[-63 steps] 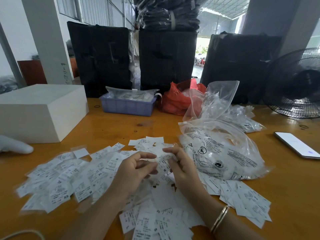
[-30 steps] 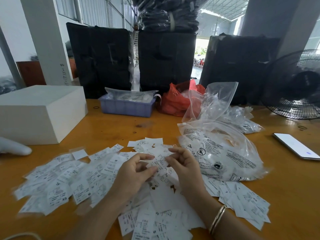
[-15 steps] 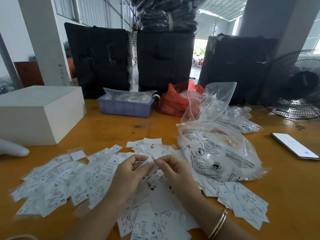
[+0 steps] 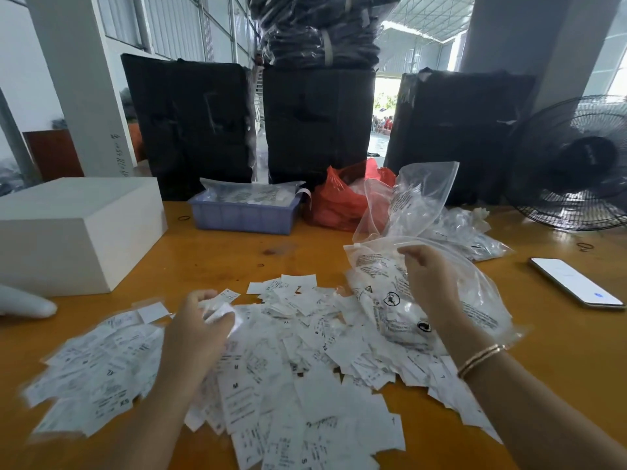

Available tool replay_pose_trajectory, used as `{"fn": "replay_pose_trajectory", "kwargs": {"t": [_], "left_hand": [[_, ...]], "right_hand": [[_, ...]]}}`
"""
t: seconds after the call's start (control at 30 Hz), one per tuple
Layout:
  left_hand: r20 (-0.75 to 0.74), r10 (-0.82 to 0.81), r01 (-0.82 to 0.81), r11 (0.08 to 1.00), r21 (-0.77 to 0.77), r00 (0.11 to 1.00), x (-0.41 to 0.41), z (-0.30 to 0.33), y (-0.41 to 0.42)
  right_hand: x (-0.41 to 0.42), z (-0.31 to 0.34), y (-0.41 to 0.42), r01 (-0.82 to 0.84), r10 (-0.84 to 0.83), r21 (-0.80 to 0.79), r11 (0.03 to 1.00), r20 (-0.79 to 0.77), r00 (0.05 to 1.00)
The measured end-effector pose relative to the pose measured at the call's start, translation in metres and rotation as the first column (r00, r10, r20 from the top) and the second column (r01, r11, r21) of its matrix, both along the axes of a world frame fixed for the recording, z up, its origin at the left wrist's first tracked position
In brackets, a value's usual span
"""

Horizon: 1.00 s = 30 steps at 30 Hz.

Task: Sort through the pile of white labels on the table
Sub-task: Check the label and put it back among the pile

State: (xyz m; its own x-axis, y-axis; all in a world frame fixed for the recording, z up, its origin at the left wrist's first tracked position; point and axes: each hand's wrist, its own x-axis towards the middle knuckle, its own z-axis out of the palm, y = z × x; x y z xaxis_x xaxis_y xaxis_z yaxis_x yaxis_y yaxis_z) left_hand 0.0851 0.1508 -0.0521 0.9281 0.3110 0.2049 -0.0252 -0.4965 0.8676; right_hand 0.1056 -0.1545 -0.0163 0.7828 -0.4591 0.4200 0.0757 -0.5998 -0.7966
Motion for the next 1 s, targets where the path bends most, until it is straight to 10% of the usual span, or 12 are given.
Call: {"fn": "replay_pose_trajectory", "kwargs": {"t": [0.2,0.47,0.77,0.9,1.0], "left_hand": [[0.094,0.126,-0.157,0.795,0.585,0.988,-0.003,-0.003,-0.001],[0.191,-0.594,0.337,0.659,0.672,0.782,-0.021,-0.016,-0.042],[0.176,-0.678,0.458,0.641,0.615,0.713,-0.020,-0.025,-0.046],[0.260,-0.584,0.458,0.787,0.414,0.769,-0.022,-0.022,-0.048],[0.307,-0.490,0.446,0.871,0.206,0.816,-0.026,-0.014,-0.048]], "right_hand": [[0.024,-0.021,-0.039,-0.139,-0.177,-0.508,0.850,-0.524,0.833],[0.022,-0.020,-0.031,0.016,-0.152,-0.359,0.933,-0.354,0.923],[0.000,-0.002,-0.028,0.204,-0.234,-0.497,0.843,0.002,0.972],[-0.022,0.013,0.021,-0.141,0.161,-0.183,0.973,0.100,0.982],[-0.039,0.003,0.063,-0.446,0.446,0.018,0.895,-0.005,0.895]]}}
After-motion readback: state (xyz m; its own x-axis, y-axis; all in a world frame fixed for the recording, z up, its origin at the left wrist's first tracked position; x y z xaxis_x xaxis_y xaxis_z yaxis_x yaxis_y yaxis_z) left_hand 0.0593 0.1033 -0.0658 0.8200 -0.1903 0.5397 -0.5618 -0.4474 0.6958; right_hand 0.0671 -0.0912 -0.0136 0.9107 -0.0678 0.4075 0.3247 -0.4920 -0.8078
